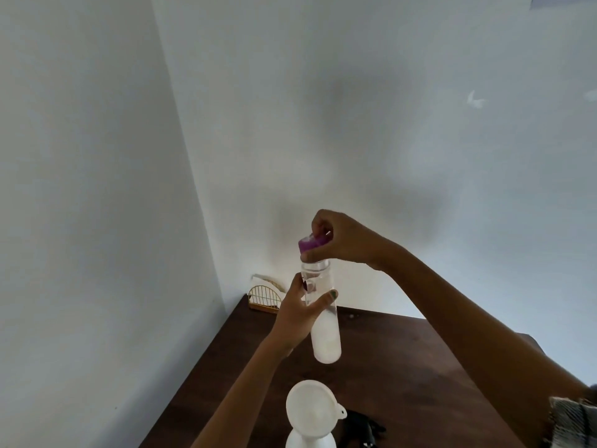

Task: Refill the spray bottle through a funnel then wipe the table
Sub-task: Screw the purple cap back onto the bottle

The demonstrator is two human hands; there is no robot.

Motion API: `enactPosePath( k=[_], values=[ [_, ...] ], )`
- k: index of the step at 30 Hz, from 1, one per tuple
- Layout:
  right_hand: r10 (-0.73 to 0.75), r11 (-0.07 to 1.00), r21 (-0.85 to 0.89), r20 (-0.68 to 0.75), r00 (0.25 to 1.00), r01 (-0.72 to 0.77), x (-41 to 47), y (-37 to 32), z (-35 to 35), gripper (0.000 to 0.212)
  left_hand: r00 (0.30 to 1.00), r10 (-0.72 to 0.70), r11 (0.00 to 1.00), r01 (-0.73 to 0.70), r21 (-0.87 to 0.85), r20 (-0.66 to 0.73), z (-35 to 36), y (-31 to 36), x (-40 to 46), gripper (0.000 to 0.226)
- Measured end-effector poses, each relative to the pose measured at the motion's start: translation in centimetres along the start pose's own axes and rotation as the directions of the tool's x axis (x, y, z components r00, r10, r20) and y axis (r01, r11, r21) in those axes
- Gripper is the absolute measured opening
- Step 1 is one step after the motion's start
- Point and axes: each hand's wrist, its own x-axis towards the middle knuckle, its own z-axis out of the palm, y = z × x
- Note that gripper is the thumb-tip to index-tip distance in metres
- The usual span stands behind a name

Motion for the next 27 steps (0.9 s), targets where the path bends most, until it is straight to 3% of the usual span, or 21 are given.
enactPosePath(
  k=[5,10,13,18,24,26,27],
  values=[
    [-0.043,0.992,-0.113,0.062,0.997,0.049,0.0,-0.1,-0.4,0.035,1.000,-0.004,0.999,0.005,0.050,-0.010,-0.3,0.1,0.0,0.053],
    [0.001,0.959,-0.272,0.298,0.955,0.084,0.3,-0.4,-0.9,0.053,1.000,-0.005,0.998,0.004,0.056,0.018,-0.1,0.2,-0.3,0.060],
    [0.026,0.915,-0.385,0.359,0.933,0.123,0.4,-1.0,-1.2,0.049,0.999,-0.008,0.998,0.006,0.062,0.032,0.0,0.0,-0.3,0.055],
    [0.203,0.775,-0.631,0.217,0.955,-0.021,0.6,-1.9,-0.4,0.037,0.998,0.024,0.994,-0.031,0.108,0.061,0.3,-0.3,-0.4,0.052],
    [0.229,0.447,-0.888,-0.006,0.973,-0.111,-0.1,-2.6,0.5,0.070,0.998,0.028,0.994,-0.033,0.102,0.054,0.8,-0.2,-0.2,0.056],
    [0.253,0.490,-0.864,0.011,0.967,-0.118,0.1,-2.6,-0.1,0.074,0.998,0.025,0.996,-0.030,0.087,0.053,0.7,-0.4,-0.2,0.054],
    [0.230,0.587,-0.805,0.072,0.971,-0.080,0.3,-2.6,-0.4,0.072,0.998,0.025,0.996,-0.030,0.083,0.054,0.6,-0.4,-0.2,0.054]
  ],
)
